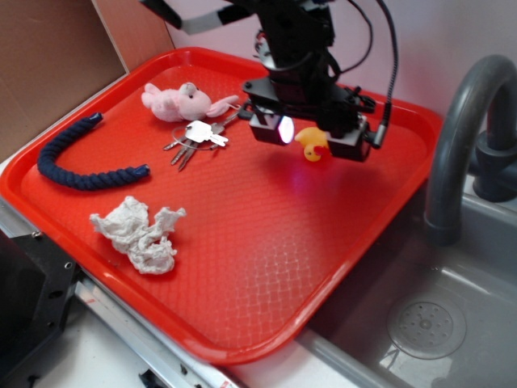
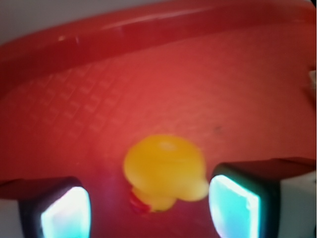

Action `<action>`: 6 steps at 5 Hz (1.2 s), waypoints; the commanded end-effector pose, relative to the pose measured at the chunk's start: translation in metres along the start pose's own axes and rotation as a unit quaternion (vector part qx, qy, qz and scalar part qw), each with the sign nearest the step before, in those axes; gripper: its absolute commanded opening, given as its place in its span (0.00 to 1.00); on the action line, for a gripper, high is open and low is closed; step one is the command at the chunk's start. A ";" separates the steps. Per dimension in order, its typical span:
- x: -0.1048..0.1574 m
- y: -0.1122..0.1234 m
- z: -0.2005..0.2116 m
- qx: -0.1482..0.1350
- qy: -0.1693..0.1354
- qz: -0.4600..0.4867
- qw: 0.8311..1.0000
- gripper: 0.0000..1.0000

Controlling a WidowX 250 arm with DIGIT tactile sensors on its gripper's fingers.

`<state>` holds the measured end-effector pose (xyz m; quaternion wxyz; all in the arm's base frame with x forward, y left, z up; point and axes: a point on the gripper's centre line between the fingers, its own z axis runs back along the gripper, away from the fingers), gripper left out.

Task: Grab the yellow duck.

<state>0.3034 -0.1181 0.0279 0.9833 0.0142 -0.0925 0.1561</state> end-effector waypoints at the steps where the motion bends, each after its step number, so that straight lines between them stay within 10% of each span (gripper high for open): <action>1: 0.014 -0.009 0.000 -0.001 -0.010 -0.001 1.000 0.00; 4: 0.011 -0.003 0.025 -0.001 -0.007 -0.026 1.000 0.00; 6: 0.002 0.040 0.104 -0.082 0.024 -0.082 0.993 0.00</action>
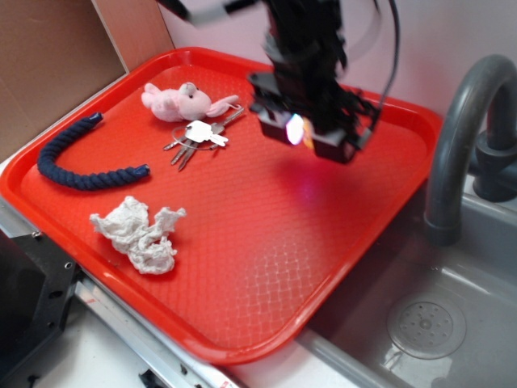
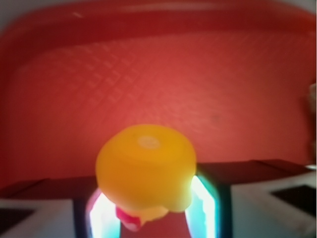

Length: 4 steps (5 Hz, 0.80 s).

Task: Grab the yellow duck.

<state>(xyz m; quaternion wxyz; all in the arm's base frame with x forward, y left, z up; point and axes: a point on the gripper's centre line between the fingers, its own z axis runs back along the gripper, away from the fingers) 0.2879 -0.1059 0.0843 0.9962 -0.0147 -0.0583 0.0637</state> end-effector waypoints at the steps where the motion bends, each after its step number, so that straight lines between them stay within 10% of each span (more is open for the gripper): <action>1: -0.024 0.038 0.074 -0.067 -0.006 0.006 0.998 0.00; 4: -0.070 0.092 0.121 -0.047 -0.025 0.085 0.995 0.00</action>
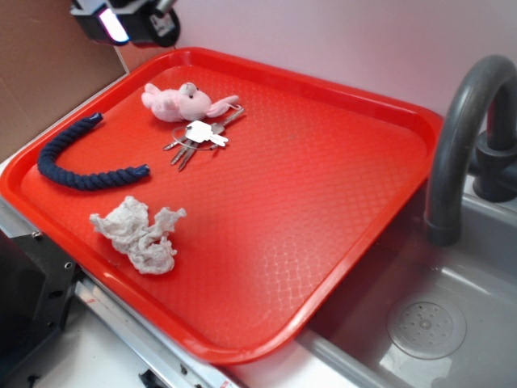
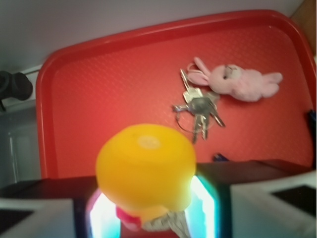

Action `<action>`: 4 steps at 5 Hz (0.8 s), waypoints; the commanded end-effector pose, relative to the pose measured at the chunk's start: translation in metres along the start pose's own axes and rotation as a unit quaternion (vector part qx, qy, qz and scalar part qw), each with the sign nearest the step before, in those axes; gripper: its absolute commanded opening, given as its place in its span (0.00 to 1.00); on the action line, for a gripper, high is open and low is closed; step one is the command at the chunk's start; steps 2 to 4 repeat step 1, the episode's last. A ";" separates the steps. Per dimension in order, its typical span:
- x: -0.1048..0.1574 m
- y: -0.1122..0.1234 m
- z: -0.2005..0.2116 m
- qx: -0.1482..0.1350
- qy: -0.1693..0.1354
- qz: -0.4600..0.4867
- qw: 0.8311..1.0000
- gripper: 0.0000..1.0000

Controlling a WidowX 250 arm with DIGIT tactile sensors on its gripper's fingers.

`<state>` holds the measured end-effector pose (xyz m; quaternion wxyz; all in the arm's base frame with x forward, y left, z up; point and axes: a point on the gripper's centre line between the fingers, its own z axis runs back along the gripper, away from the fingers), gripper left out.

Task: Grab the yellow duck.

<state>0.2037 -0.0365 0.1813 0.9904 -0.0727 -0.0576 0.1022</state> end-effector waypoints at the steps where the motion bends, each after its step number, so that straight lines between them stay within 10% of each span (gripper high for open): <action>1: 0.002 0.017 0.009 0.013 -0.011 0.041 0.999 0.00; 4: 0.002 0.017 0.009 0.013 -0.011 0.041 0.999 0.00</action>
